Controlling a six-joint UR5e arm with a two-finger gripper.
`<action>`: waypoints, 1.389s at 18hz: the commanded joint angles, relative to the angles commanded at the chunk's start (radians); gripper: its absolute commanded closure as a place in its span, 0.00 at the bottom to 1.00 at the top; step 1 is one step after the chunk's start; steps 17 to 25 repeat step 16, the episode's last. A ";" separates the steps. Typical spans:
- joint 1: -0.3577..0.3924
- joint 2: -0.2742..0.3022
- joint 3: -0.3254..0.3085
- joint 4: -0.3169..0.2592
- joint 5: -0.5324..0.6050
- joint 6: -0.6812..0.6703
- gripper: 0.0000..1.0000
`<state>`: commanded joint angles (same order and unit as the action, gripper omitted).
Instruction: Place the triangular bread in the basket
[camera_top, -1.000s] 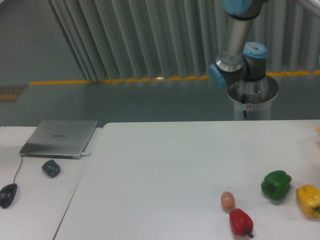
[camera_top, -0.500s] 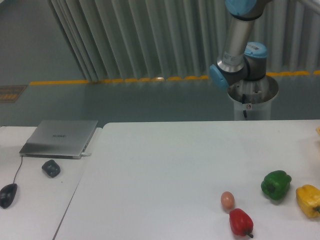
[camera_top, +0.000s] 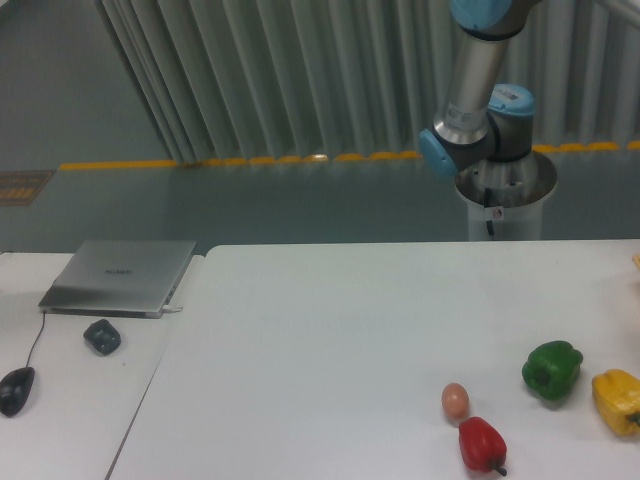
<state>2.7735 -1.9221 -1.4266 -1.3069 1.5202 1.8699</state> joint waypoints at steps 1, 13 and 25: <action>-0.003 0.002 0.000 0.002 0.000 0.000 0.00; -0.046 0.011 -0.003 0.002 -0.005 -0.029 0.00; -0.046 0.015 -0.012 0.003 -0.006 -0.029 0.00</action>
